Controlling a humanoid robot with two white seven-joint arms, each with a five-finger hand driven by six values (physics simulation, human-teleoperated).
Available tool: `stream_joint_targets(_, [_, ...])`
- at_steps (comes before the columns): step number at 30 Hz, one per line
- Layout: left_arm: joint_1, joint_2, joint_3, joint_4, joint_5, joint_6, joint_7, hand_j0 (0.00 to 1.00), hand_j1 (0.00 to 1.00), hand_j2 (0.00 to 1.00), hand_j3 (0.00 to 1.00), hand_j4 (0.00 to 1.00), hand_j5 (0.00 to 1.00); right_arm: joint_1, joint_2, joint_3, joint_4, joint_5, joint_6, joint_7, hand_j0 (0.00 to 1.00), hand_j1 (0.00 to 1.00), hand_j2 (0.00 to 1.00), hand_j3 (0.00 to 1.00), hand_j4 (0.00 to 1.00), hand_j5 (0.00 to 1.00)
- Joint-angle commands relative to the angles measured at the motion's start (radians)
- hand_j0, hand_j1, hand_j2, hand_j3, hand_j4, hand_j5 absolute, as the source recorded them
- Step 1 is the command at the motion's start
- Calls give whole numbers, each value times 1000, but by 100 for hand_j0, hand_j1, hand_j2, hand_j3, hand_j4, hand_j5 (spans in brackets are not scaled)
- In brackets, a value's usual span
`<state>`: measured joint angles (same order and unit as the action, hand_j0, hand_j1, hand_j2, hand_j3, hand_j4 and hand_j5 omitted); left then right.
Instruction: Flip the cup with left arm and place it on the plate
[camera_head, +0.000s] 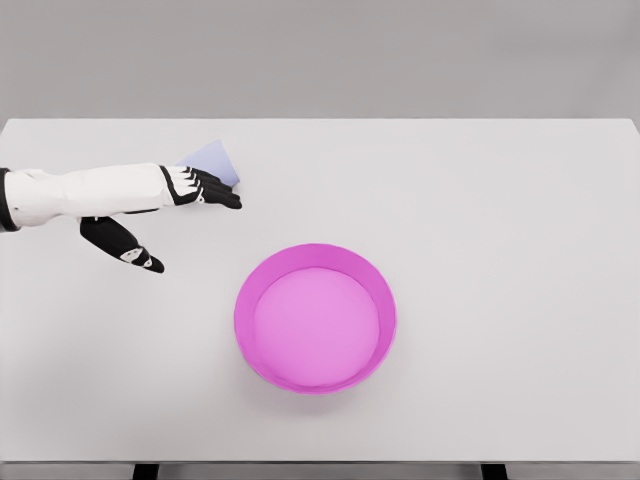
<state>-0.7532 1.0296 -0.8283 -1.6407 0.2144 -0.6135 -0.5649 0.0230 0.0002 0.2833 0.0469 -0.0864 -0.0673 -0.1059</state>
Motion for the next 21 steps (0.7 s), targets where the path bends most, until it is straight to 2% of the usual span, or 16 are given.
stream_joint_targets(1, [0, 1, 2, -1, 8, 3, 0, 100, 100, 100, 100, 100, 100, 0, 0, 1, -1, -1, 1, 0, 100, 100, 100, 100, 100, 100])
stream_joint_targets(5, [-8, -17, 15, 56, 32, 3, 0, 100, 100, 100, 100, 100, 100, 5, 0, 1, 1, -1, 0, 0, 100, 100, 100, 100, 100, 100])
stream_joint_targets(7, [-9, -35, 15, 96, 126, 3, -1, 100, 100, 100, 100, 100, 100, 5, 0, 2, 5, -1, 0, 0, 100, 100, 100, 100, 100, 100])
stream_joint_targets(9, [-8, -46, 17, 94, 151, 3, 0, 100, 100, 100, 100, 100, 100, 5, 0, -1, 5, -1, 0, 0, 100, 100, 100, 100, 100, 100])
stream_joint_targets(15, [3, -94, 9, 82, 129, 3, 0, 100, 100, 100, 100, 100, 100, 5, 0, 1, 5, -1, 0, 0, 100, 100, 100, 100, 100, 100])
stream_joint_targets(17, [3, -100, 20, 47, 45, 3, 31, 100, 100, 100, 100, 100, 100, 3, 0, -1, 5, -1, 0, 0, 100, 100, 100, 100, 100, 100])
stream_joint_targets(19, [12, -97, 44, -40, 34, 349, 186, 100, 100, 100, 100, 100, 100, 5, 0, -1, 5, -1, 0, 0, 100, 100, 100, 100, 100, 100])
stream_joint_targets(21, [32, -100, 81, -47, 42, 495, 287, 100, 100, 100, 100, 100, 100, 3, 0, 1, 5, -1, 0, 0, 100, 100, 100, 100, 100, 100])
